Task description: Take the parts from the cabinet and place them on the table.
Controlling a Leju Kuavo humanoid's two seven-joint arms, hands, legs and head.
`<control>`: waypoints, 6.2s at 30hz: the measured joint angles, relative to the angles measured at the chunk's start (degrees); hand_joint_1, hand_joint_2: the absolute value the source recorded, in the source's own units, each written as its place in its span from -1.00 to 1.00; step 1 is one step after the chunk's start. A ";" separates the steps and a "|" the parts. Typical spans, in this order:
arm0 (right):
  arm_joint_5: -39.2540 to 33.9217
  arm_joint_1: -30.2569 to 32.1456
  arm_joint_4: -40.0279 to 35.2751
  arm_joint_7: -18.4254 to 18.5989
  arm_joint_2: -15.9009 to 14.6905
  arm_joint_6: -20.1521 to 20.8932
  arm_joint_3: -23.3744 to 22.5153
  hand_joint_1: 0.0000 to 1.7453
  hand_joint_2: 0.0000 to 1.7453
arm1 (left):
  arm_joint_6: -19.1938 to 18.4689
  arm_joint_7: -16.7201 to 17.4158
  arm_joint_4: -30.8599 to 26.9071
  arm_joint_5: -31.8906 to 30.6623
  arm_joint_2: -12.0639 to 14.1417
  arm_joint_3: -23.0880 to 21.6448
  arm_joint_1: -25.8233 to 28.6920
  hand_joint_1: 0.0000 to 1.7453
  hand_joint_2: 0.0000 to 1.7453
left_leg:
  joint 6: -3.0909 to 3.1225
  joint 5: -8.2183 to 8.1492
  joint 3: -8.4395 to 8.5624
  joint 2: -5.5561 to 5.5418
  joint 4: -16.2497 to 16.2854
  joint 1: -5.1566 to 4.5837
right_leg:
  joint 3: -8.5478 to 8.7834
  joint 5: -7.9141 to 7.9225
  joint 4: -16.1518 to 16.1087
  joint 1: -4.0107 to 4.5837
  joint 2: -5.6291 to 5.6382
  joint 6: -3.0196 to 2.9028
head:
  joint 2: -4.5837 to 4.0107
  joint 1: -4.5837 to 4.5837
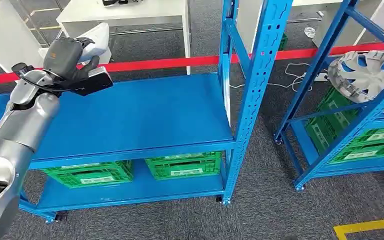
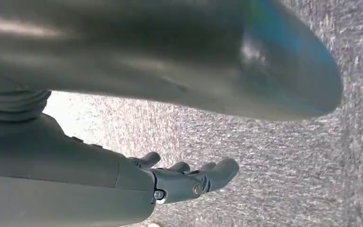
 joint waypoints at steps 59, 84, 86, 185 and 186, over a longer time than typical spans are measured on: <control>-3.22 -0.24 -0.02 -2.14 -0.39 -5.43 -3.89 -1.00 -1.00 | 0.09 1.93 5.90 0.26 -11.96 -8.83 -5.16 1.00 1.00 | 1.68 7.65 0.95 0.06 -8.53 -1.05 | 2.44 -1.14 -1.08 0.76 -0.38 -0.06 | 0.00 0.02; -2.43 -0.47 0.02 -3.17 -0.24 -6.05 -3.89 -1.00 -1.00 | 1.68 -0.22 9.38 3.17 -9.18 -8.96 -5.13 1.00 1.00 | 3.52 9.61 1.07 0.22 -9.83 -0.96 | 4.46 -3.79 0.04 0.81 -0.35 2.66 | 0.00 0.04; -2.32 -0.48 0.02 -3.19 -0.20 -5.88 -3.89 -1.00 -1.00 | 1.70 -0.18 9.42 3.37 -8.88 -8.96 -5.13 1.00 1.00 | 2.84 10.11 1.02 0.37 -9.65 -0.95 | 3.98 -3.95 -0.51 1.02 -0.07 1.37 | 0.00 0.04; -3.89 0.43 0.09 -2.97 -0.04 -5.49 -5.27 -1.00 -1.00 | 1.07 -5.12 5.12 6.49 -14.25 -7.74 -4.45 1.00 1.00 | 4.93 8.78 3.46 -2.40 -10.90 -0.77 | -4.91 -9.74 15.35 0.66 -0.40 2.76 | 0.00 -1.75; -4.17 0.40 0.09 -2.78 -0.04 -5.55 -5.27 -1.00 -1.00 | 1.07 -5.16 5.31 6.43 -14.47 -7.74 -4.35 1.00 1.00 | 4.95 8.77 3.43 -3.22 -10.76 -0.84 | -5.93 -9.35 16.58 0.78 -0.35 2.66 | 0.00 -1.75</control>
